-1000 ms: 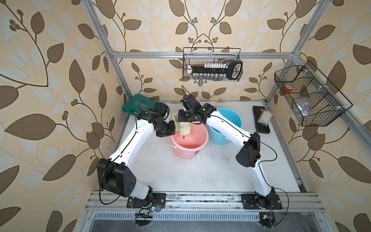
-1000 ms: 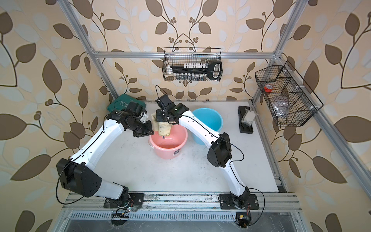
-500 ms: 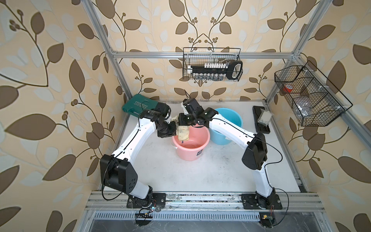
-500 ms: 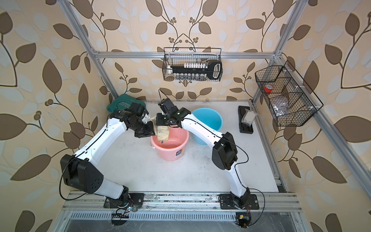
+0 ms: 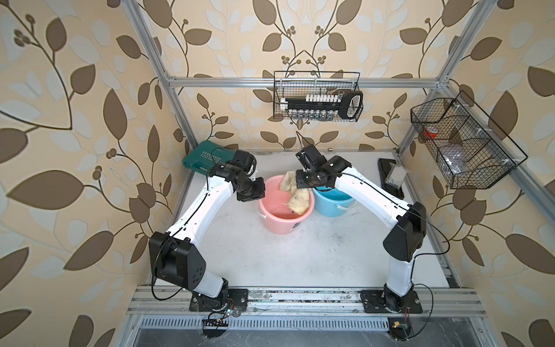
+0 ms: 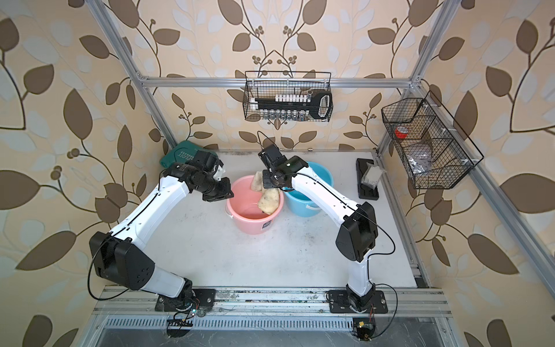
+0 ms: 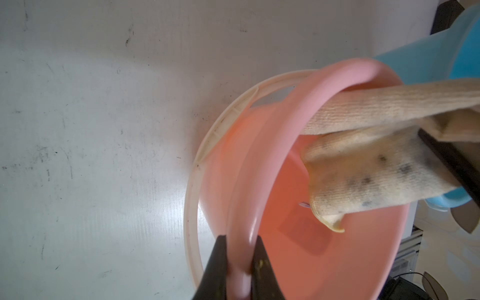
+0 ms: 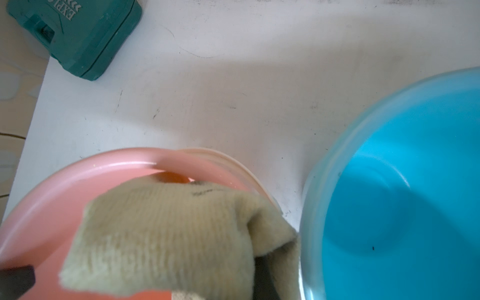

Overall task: Wipe the inside of the bucket with a cloth
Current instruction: Wipe the dirt from the inside of the bucket.

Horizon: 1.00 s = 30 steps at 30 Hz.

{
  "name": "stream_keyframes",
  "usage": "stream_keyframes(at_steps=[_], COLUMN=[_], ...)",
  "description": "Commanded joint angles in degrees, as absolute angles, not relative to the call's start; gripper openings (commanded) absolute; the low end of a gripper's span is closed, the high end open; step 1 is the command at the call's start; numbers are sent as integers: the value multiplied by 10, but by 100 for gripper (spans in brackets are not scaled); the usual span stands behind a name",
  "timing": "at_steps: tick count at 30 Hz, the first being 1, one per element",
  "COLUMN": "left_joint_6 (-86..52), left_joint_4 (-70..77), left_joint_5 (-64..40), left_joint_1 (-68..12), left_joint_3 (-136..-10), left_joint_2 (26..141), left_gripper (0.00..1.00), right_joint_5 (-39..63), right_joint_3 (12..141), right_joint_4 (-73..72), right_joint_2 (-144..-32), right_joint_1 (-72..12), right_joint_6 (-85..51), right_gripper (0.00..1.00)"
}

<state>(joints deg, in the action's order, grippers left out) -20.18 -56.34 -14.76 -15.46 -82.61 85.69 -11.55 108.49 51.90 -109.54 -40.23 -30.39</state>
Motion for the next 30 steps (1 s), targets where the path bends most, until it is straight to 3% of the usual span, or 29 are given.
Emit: stream_keyframes(at_steps=[1,13,22,30], left_joint_6=[-178,-177,-198,-192], left_joint_4=[-518,-478,-478,-479], left_joint_5=[-142,-125,-143,-119], left_joint_1=[-158,-158,-158,-158], left_joint_3=[-828,-769,-759,-754], left_joint_2=[845,837,849,859], left_gripper=[0,0,0,0], right_joint_5=[-131,-66,-182,-227], right_joint_3=[1079,1086,1075,1128], right_joint_4=[545,500,501,562], right_joint_2=[-1090,-1177,-1213,-1266], right_joint_1=[-435,-474,-474,-474], right_joint_6=[-260,-257,-187,-162], right_gripper=[0,0,0,0])
